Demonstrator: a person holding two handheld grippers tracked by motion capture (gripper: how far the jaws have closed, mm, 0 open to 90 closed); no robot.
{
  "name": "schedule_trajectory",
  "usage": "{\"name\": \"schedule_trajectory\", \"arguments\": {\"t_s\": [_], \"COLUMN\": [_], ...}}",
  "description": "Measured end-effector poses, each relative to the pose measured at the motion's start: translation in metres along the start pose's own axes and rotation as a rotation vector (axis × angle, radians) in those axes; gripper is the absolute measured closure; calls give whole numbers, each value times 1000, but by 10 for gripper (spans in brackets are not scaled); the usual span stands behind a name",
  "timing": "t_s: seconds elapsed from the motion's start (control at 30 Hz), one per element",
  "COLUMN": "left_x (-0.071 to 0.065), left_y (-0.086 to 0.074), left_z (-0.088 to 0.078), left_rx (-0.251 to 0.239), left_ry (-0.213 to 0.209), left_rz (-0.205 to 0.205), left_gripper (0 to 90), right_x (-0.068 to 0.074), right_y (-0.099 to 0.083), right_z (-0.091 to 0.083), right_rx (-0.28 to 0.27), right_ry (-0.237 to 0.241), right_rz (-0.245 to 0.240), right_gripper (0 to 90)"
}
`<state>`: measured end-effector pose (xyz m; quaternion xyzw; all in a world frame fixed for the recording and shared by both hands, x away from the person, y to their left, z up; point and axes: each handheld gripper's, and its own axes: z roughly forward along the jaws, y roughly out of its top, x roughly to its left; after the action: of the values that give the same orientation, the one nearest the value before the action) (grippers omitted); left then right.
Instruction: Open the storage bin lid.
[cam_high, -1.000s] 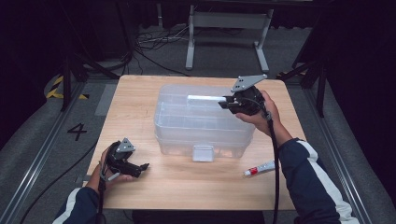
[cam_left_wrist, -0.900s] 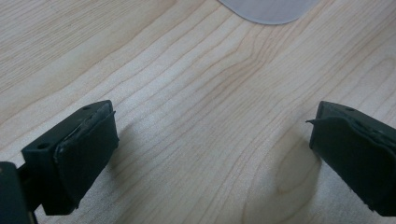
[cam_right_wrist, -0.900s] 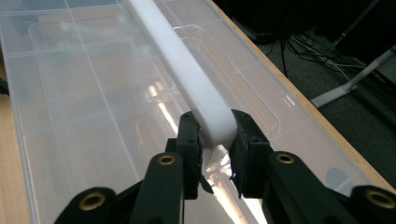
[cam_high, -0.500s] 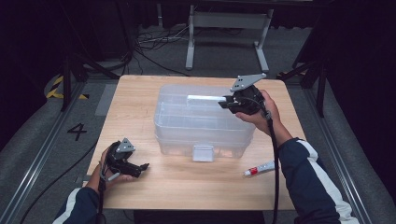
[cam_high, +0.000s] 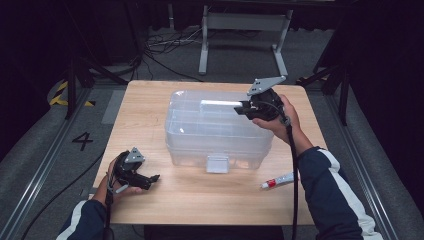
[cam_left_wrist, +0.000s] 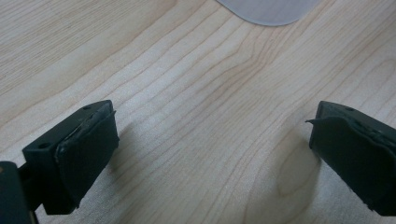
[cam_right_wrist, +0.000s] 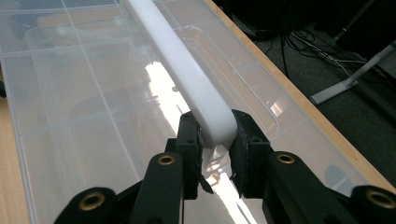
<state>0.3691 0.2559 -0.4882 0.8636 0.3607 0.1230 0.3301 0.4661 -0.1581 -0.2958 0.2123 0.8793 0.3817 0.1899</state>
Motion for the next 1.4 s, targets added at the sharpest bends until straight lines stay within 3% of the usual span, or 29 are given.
{"name": "schedule_trajectory", "arguments": {"t_s": [0.27, 0.5, 0.67, 0.9, 0.93, 0.97, 1.03, 1.1, 1.27, 1.4], "left_x": [3, 2, -2, -9, -10, -10, -12, -12, -14, -14], "left_y": [0, 7, 21, 35, 37, 39, 44, 48, 53, 57], "left_z": [-4, -7, -25, -35, -36, -38, -40, -42, -43, -44], "left_rx": [-15, -24, -138, -189, -194, -201, -215, -230, -243, -267], "left_ry": [9, 20, 21, 16, 19, 6, 13, 5, 33, 24], "left_rz": [-24, 1, 2, 40, 43, 51, 55, 58, 81, 76], "left_gripper": [140, 227, 293, 359, 433, 433, 545, 580, 676, 764], "right_x": [-4, -7, -8, -10, -9, -9, -10, -11, -13, -15], "right_y": [6, 9, 11, 16, 18, 18, 19, 20, 23, 24], "right_z": [-1, -1, -1, -1, -1, -1, -1, -1, -1, -1], "right_rx": [13, 5, 13, 34, 42, 42, 48, 47, 56, 52], "right_ry": [-1, -10, -15, -25, -28, -28, -30, -31, -33, -32], "right_rz": [24, 47, 54, 55, 55, 55, 56, 59, 57, 53], "right_gripper": [746, 740, 737, 732, 730, 730, 728, 728, 724, 722]}}
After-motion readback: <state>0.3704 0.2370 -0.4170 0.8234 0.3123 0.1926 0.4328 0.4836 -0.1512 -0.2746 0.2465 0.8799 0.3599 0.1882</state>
